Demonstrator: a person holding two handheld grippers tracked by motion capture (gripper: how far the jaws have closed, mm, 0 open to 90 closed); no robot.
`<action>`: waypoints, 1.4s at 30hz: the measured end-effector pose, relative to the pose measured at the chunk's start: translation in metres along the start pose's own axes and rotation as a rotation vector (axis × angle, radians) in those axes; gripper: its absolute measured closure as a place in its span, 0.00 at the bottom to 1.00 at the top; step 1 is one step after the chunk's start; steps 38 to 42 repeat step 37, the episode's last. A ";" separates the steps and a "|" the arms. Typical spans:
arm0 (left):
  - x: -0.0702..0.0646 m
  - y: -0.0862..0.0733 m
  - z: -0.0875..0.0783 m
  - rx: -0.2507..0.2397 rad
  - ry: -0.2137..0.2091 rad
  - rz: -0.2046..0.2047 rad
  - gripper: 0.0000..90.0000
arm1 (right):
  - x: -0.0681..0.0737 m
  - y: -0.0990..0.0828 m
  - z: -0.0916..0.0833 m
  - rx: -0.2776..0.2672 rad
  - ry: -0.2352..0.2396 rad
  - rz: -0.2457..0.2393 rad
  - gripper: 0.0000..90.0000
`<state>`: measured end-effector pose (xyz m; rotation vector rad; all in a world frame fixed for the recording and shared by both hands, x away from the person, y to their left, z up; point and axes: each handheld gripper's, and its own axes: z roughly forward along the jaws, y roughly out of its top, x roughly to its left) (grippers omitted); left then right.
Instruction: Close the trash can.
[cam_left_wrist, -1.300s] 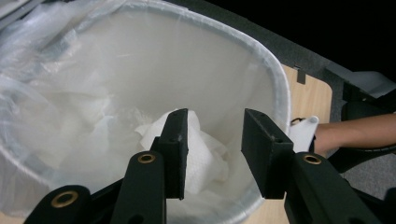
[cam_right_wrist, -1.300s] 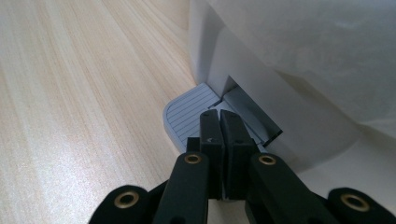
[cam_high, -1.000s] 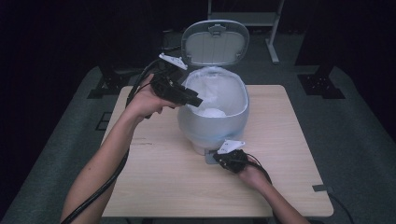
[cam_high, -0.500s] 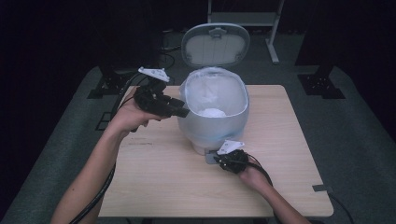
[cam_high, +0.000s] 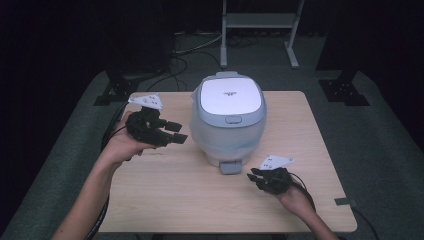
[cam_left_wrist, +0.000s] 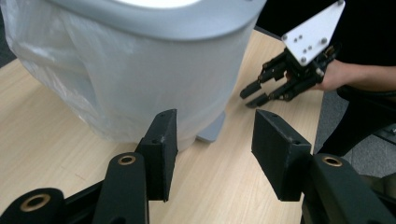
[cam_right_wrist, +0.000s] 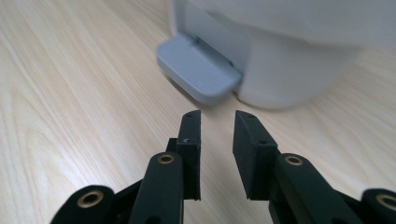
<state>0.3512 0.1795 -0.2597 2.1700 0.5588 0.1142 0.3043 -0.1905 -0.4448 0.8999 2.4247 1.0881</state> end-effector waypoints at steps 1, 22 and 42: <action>-0.001 -0.003 0.000 -0.001 0.006 -0.003 0.56 | -0.002 -0.002 -0.001 -0.001 -0.003 0.006 0.79; -0.002 -0.067 0.019 -0.019 0.067 -0.046 0.42 | -0.034 -0.027 -0.028 -0.004 -0.044 0.093 0.70; -0.008 -0.119 0.037 -0.007 0.094 -0.071 0.33 | -0.042 -0.045 -0.045 0.000 -0.064 0.122 0.60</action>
